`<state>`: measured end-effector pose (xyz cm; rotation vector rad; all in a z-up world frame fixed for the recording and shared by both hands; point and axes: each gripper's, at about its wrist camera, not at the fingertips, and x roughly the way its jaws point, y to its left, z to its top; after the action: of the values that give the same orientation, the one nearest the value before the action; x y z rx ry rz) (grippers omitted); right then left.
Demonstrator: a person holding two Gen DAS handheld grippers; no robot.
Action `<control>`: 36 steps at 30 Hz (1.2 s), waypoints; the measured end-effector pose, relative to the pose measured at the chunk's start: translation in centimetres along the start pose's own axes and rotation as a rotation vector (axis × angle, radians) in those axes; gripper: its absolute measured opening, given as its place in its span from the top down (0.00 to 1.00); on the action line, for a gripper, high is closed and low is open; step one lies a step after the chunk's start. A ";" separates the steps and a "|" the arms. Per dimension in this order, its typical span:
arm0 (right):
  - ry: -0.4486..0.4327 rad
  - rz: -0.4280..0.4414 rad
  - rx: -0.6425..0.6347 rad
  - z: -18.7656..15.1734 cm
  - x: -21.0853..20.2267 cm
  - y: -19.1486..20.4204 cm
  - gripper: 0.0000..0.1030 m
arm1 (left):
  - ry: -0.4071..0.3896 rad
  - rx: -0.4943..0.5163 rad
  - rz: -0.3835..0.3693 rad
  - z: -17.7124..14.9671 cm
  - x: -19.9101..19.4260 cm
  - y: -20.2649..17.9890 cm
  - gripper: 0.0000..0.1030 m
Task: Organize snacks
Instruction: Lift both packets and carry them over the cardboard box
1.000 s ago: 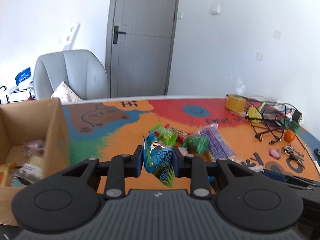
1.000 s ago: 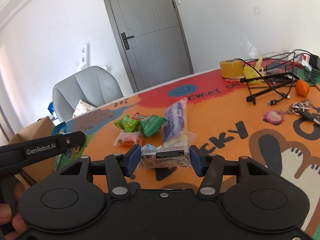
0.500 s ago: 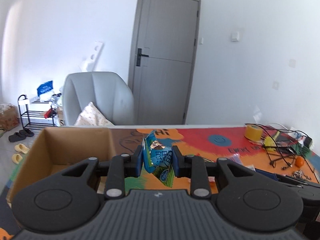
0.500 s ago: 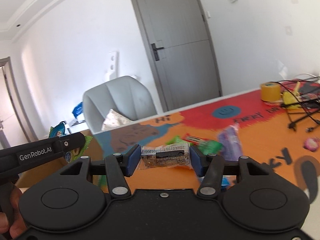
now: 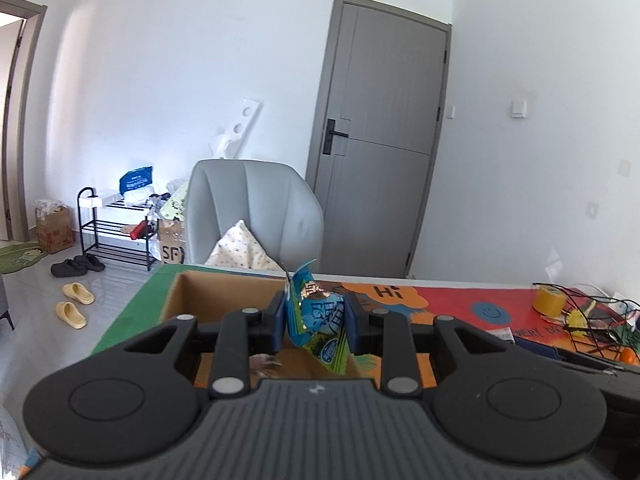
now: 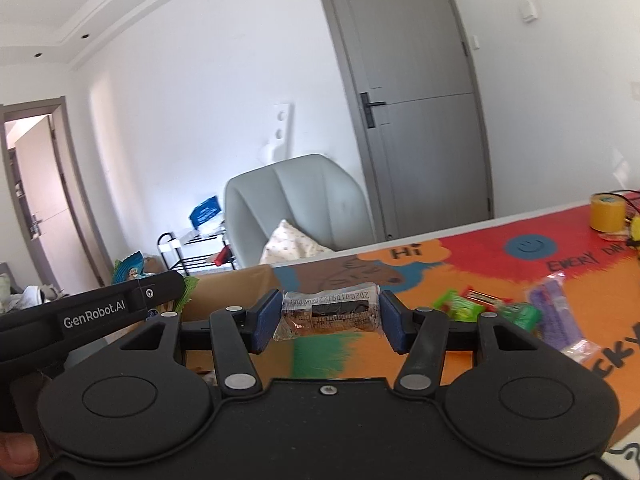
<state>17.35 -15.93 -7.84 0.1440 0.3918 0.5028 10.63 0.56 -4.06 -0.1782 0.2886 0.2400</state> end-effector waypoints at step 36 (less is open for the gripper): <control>0.070 0.081 -0.082 0.4 7.2 7.3 0.48 | 0.034 -0.136 0.118 0.6 3.0 8.3 0.45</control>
<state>20.14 -6.04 -8.17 0.0633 0.4344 0.6040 11.49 9.23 -5.51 -0.3001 0.3175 0.3739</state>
